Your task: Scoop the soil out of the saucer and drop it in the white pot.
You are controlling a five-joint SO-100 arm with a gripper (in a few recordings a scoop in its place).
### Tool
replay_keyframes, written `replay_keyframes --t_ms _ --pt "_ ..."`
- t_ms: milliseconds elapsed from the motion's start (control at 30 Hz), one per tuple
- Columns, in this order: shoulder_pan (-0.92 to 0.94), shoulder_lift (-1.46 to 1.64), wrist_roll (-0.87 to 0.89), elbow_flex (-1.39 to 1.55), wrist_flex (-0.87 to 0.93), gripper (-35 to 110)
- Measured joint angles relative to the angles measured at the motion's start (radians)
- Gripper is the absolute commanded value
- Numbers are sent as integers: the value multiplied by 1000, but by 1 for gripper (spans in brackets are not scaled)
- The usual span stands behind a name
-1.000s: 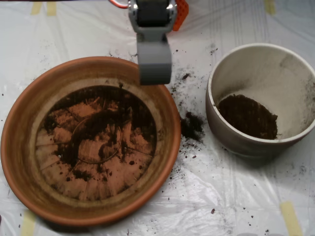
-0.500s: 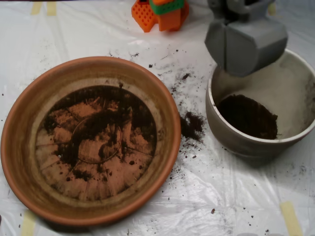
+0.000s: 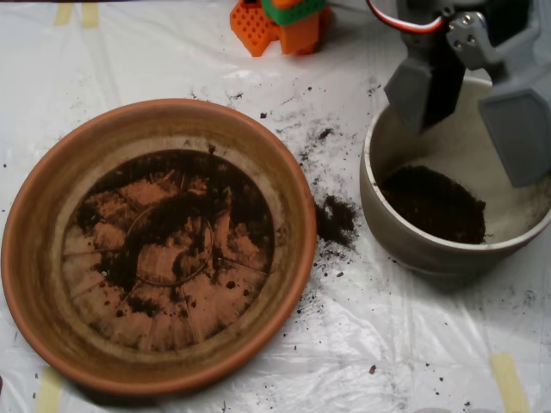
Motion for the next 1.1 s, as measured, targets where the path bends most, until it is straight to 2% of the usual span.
replay_keyframes --t_ms 267,800,1100 --pt "78 61 63 55 -14 35" --pt "623 509 143 838 -295 48" --pt "836 532 89 1203 -522 53"
